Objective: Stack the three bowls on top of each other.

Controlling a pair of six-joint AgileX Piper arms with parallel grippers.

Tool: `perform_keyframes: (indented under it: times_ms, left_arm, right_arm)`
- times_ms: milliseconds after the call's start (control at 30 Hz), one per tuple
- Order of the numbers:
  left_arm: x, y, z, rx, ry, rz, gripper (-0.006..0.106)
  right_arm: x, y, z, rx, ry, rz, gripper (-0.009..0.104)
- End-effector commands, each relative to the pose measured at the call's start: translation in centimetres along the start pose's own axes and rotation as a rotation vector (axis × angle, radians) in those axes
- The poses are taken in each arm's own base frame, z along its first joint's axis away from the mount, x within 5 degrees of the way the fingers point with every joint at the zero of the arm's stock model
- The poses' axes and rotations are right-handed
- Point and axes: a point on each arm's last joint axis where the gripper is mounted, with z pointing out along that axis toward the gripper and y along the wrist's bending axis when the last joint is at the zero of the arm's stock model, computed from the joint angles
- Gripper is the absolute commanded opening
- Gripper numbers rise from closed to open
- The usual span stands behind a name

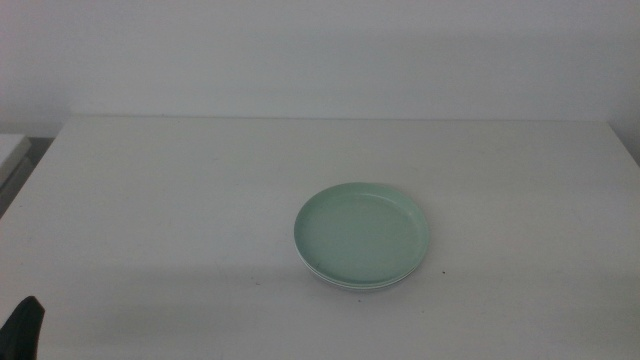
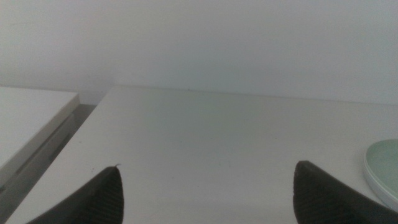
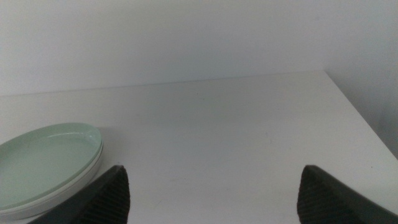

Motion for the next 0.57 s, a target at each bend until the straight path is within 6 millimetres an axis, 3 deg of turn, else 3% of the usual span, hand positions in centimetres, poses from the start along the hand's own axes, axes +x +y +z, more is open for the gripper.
perform_keyframes:
  times_ms: [0,533]
  left_arm:
    - [-0.13,-0.05,-0.04,0.006,-0.017,-0.031,0.094]
    - [-0.58,-0.03,-0.06,0.004,-0.065,-0.016,0.094]
  right_arm:
    - [-0.05,-0.04,0.00,0.005,-0.016,-0.002,0.093]
    - [-0.05,-0.04,0.00,0.005,-0.016,-0.002,0.093]
